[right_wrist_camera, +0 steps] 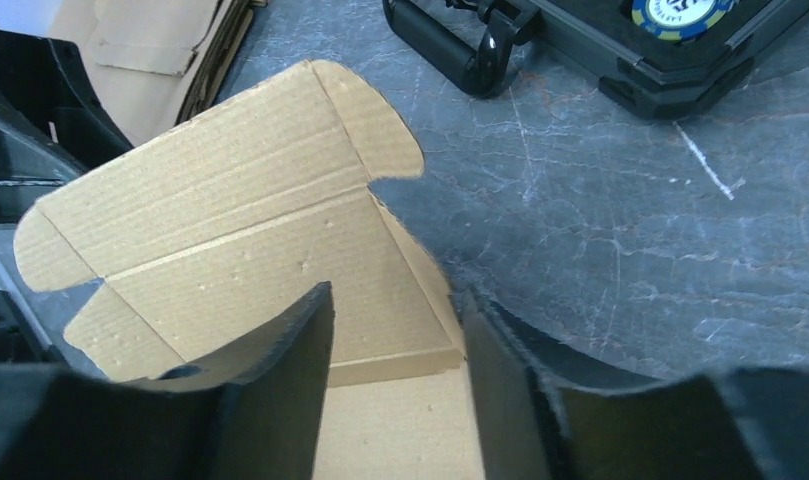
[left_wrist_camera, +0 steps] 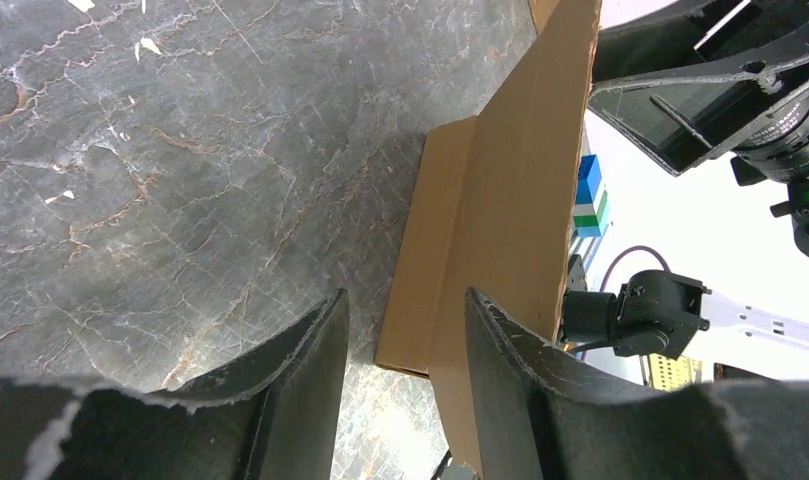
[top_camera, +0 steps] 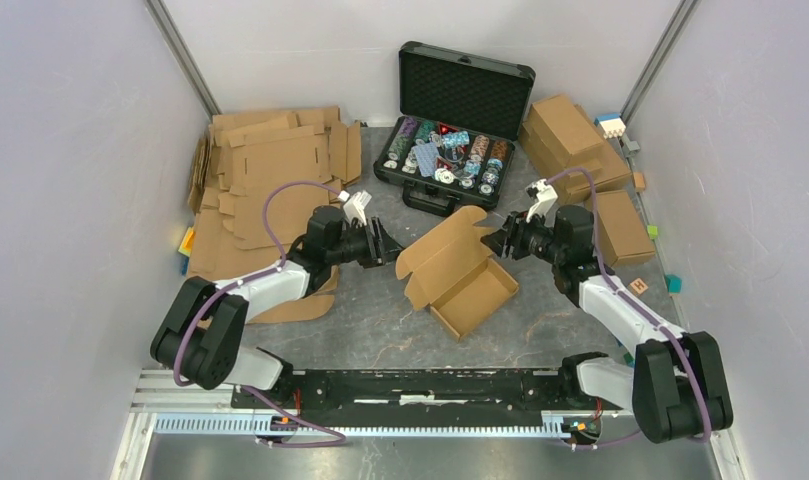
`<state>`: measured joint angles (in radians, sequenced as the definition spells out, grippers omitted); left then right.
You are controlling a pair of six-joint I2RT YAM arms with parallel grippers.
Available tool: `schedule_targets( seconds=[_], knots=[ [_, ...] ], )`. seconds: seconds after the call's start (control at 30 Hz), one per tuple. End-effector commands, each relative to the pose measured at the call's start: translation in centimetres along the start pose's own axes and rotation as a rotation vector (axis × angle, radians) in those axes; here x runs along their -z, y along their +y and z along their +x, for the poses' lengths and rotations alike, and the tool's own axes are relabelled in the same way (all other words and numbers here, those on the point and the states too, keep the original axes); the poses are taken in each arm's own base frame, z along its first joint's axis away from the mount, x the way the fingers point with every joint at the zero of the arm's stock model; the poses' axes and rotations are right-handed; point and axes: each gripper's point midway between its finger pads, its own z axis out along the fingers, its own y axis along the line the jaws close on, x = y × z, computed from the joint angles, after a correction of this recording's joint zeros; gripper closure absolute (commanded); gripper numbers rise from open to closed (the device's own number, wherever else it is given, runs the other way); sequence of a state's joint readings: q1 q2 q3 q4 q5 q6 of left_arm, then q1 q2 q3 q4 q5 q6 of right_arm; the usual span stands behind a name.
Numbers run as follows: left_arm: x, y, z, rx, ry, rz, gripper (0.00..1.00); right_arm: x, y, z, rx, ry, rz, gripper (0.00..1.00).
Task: Fold the paper box
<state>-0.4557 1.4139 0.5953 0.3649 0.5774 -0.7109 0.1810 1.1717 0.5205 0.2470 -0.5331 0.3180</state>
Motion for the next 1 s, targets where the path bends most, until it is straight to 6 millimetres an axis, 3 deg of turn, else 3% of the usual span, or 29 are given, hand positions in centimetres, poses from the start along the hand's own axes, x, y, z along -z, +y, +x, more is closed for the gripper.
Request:
schedule_targets(
  seconds=[0.0, 0.1, 0.3, 0.53, 0.6, 0.63, 0.7, 0.83, 0.93, 0.97],
  knots=[
    [-0.1, -1.0, -1.2, -0.011, -0.022, 0.018, 0.47, 0.8, 0.8, -1.0, 0.040, -0.053, -0.024, 0.53],
    [0.2, -1.1, -1.2, -0.012, -0.028, 0.020, 0.47, 1.1, 0.8, -0.3, 0.041, -0.041, -0.021, 0.74],
    [0.7, -1.4, -0.7, -0.009, -0.026, 0.028, 0.47, 1.6, 0.7, 0.6, 0.051, -0.034, -0.012, 0.81],
    [1.3, -1.6, -0.3, -0.009, -0.029, 0.030, 0.48, 1.1, 0.9, 0.5, 0.049, -0.031, -0.035, 0.68],
    [1.2, -1.8, -0.2, -0.008, -0.020, 0.034, 0.48, 0.9, 1.1, 0.7, 0.045, -0.030, -0.053, 0.60],
    [1.0, -1.9, -0.3, -0.010, -0.016, 0.039, 0.48, 0.8, 1.0, 0.7, 0.046, -0.029, -0.050, 0.50],
    [0.9, -2.2, -0.4, -0.014, -0.015, 0.043, 0.48, 0.7, 0.7, 0.7, 0.048, -0.029, -0.033, 0.46],
    [0.6, -2.0, -0.4, -0.015, -0.012, 0.039, 0.48, 0.5, 0.5, 0.8, 0.039, -0.026, -0.032, 0.60],
    [0.6, -2.1, -0.4, -0.014, -0.011, 0.039, 0.48, 0.5, 0.6, 0.8, 0.035, -0.028, -0.035, 0.78],
    [0.7, -2.0, -0.4, -0.013, -0.013, 0.034, 0.48, 0.5, 0.6, 0.8, 0.033, -0.028, -0.036, 0.89]
  ],
)
